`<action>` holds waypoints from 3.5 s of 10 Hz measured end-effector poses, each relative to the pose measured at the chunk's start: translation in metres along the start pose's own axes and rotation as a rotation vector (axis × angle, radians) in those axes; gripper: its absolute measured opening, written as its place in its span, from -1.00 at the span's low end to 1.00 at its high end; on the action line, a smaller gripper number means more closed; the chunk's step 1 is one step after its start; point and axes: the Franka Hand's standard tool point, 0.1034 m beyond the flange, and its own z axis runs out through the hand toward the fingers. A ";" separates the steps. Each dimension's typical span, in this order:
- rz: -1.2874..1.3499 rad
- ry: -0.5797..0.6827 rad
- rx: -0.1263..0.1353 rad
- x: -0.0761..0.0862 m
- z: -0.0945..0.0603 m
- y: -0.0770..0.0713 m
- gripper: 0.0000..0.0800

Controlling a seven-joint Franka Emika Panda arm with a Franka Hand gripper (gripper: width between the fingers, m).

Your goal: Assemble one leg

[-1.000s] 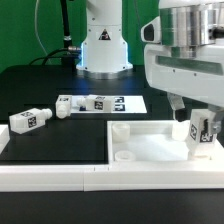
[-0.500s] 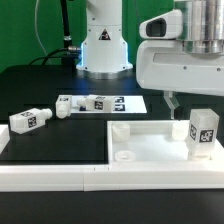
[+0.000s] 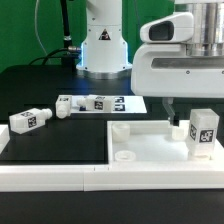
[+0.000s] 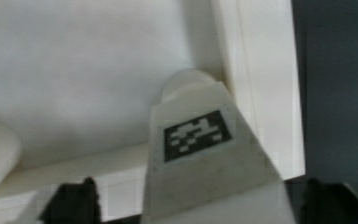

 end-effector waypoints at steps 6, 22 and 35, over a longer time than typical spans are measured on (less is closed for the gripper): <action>0.603 -0.012 0.016 -0.001 0.001 0.003 -0.29; 0.011 -0.061 0.003 -0.005 0.001 0.001 0.62; 1.416 -0.049 0.015 -0.005 0.004 -0.006 -0.29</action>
Offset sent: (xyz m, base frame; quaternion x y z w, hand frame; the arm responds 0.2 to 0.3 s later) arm 0.0000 0.0000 0.0000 0.0000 0.0000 0.1938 0.9810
